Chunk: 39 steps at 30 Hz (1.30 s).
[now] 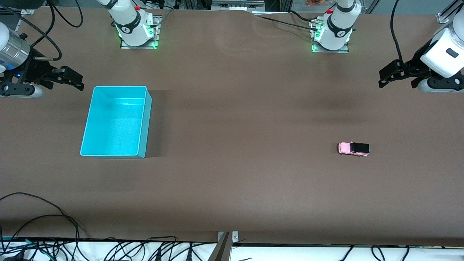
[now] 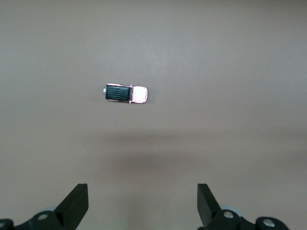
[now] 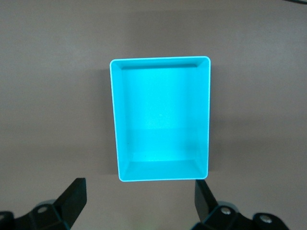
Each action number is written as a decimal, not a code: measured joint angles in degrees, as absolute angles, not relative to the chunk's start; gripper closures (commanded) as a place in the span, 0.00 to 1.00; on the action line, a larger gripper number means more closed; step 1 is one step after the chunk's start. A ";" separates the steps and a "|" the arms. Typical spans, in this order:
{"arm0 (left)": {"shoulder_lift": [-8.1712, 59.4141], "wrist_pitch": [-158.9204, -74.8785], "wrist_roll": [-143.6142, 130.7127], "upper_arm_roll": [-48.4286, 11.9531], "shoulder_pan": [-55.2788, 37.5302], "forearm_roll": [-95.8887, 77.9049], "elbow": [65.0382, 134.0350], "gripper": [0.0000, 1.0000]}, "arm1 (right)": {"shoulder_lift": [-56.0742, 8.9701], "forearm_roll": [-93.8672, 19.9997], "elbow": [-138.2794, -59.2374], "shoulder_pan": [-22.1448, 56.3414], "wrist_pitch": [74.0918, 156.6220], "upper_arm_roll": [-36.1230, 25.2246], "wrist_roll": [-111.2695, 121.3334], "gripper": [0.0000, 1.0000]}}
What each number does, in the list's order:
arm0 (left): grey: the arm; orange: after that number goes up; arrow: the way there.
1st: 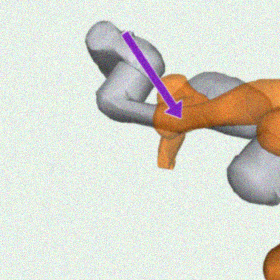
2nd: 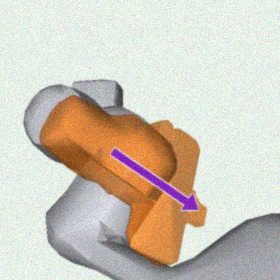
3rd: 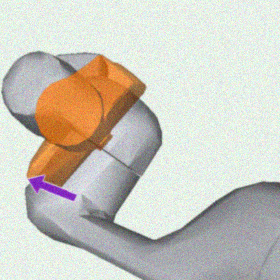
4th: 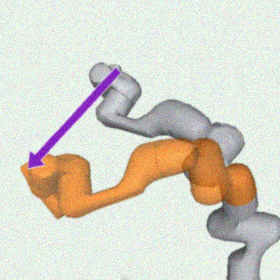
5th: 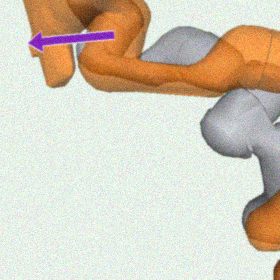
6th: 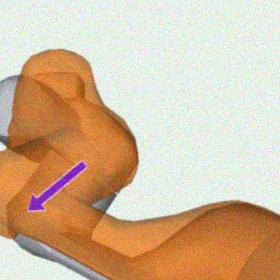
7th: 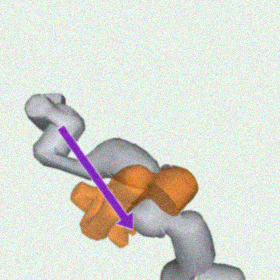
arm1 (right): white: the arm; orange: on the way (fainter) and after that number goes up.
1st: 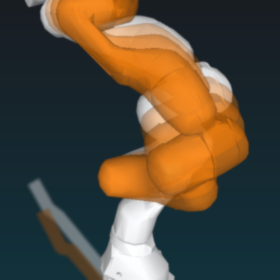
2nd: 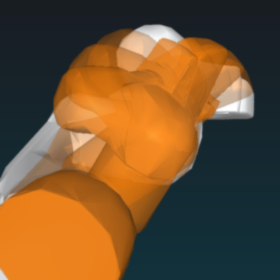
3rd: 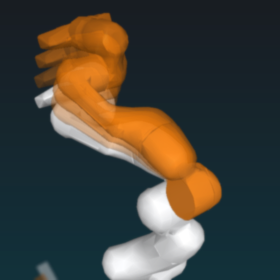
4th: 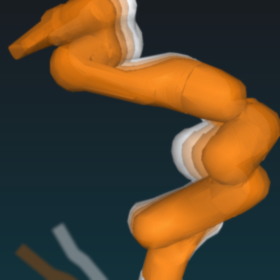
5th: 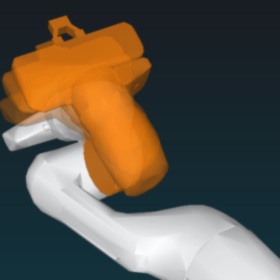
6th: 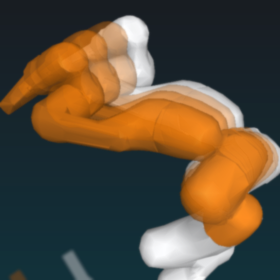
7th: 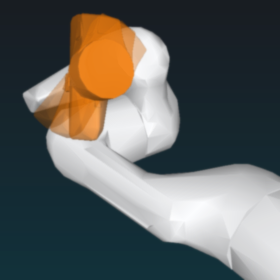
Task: Wind and store pink jeep toy
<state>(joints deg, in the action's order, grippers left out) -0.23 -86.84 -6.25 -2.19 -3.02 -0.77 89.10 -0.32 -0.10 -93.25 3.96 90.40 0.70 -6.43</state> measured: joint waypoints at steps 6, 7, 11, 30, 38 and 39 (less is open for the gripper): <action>-0.08 -86.87 -6.26 -2.20 -3.03 -0.77 88.31 0.00 | -0.32 -0.10 -93.25 3.96 90.40 0.70 -6.43 0.00; -0.02 -86.87 -6.26 -2.20 -3.04 -0.77 88.28 0.00 | -0.32 -0.10 -93.25 3.96 90.40 0.70 -6.43 0.00; 0.25 -86.87 -6.26 -2.18 -3.00 -0.77 88.23 0.00 | -0.33 -0.10 -93.25 3.96 90.40 0.69 -6.43 0.00; 2.15 -87.02 -6.21 -1.93 -1.92 -0.77 88.17 0.00 | -0.33 -0.10 -93.25 3.96 90.40 0.69 -6.43 0.00; 2.23 -87.02 -6.21 -1.95 -1.92 -0.77 88.09 0.00 | -0.33 -0.10 -93.25 3.93 90.40 0.68 -6.43 0.00; 2.29 -87.02 -6.21 -1.95 -1.92 -0.77 88.09 0.00 | -0.33 -0.10 -93.25 3.93 90.40 0.67 -6.43 0.00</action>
